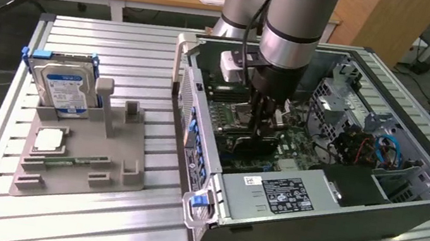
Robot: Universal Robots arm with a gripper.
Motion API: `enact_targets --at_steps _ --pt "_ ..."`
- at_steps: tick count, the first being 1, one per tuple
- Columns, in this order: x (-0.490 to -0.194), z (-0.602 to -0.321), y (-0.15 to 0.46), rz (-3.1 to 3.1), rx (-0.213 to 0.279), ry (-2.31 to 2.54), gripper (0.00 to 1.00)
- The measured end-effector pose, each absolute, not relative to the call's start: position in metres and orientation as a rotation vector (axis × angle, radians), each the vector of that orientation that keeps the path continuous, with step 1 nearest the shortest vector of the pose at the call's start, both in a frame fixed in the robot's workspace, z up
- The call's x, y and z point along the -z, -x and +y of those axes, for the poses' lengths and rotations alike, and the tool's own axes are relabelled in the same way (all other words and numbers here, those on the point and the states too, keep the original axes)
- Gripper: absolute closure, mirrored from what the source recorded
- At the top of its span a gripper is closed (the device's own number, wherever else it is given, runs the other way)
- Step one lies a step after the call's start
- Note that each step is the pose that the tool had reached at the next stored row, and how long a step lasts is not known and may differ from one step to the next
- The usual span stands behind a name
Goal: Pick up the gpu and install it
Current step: 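Insert the gpu into the slot, then press down on the gpu until it lock into place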
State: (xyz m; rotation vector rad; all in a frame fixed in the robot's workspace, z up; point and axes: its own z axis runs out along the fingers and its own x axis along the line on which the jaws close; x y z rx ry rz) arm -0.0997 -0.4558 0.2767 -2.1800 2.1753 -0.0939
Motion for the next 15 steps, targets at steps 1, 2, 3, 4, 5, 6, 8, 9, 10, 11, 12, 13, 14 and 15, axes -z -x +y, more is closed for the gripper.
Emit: enact_targets --at_steps 1,2,3,4,5,6,8,9,10,11,12,13,14,15 --pt "-0.2767 -0.4558 0.0997 2.175 0.094 2.180 0.67" --pt "-0.2767 -0.4558 0.0997 2.175 0.094 2.180 0.74" --pt "-0.2767 -0.4558 0.0997 2.175 0.094 2.180 0.74" --pt "-0.2767 -0.4558 0.0997 2.175 0.094 2.180 0.74" --pt "-0.2768 -0.4558 0.0997 2.175 0.094 2.180 0.80" --pt "-0.2768 -0.4558 0.0997 2.175 0.094 2.180 0.86" --pt "-0.2768 -0.4558 0.0997 2.175 0.094 2.180 0.90" --pt "-0.2768 -0.4558 0.0997 2.175 0.094 2.180 0.90" --pt "-0.2768 -0.4558 0.0997 2.175 0.094 2.180 0.90" --pt "-0.2768 -0.4558 0.0997 2.175 0.094 2.180 0.90" --pt "-0.2768 -0.4558 0.0997 2.175 0.094 2.180 0.90" --pt "-0.2768 -0.4558 0.0997 2.175 0.094 2.180 0.90" --pt "-0.2768 -0.4558 0.0997 2.175 0.094 2.180 0.90" --pt "-0.2768 -0.4558 0.0997 2.175 0.094 2.180 0.90"
